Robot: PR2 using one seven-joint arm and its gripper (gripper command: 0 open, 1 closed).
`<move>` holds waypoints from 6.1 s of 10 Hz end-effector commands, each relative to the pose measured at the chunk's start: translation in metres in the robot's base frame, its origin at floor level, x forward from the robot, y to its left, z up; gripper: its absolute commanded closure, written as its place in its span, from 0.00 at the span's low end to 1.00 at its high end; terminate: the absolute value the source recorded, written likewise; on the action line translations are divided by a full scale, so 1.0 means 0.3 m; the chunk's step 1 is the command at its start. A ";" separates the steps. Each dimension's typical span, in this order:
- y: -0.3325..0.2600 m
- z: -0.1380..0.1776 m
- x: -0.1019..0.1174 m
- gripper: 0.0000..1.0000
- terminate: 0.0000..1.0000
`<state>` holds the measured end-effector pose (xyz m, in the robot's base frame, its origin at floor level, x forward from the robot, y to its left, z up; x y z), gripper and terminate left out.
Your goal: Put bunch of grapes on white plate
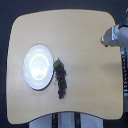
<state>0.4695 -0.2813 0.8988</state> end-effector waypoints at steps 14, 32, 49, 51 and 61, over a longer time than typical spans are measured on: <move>0.630 -0.141 -0.110 0.00 0.00; 1.051 -0.507 -0.249 0.00 0.00; 0.931 -0.595 -0.220 0.00 0.00; 0.947 -0.620 -0.225 0.00 0.00; 0.920 -0.590 -0.178 1.00 0.00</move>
<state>0.4038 -0.0010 0.7184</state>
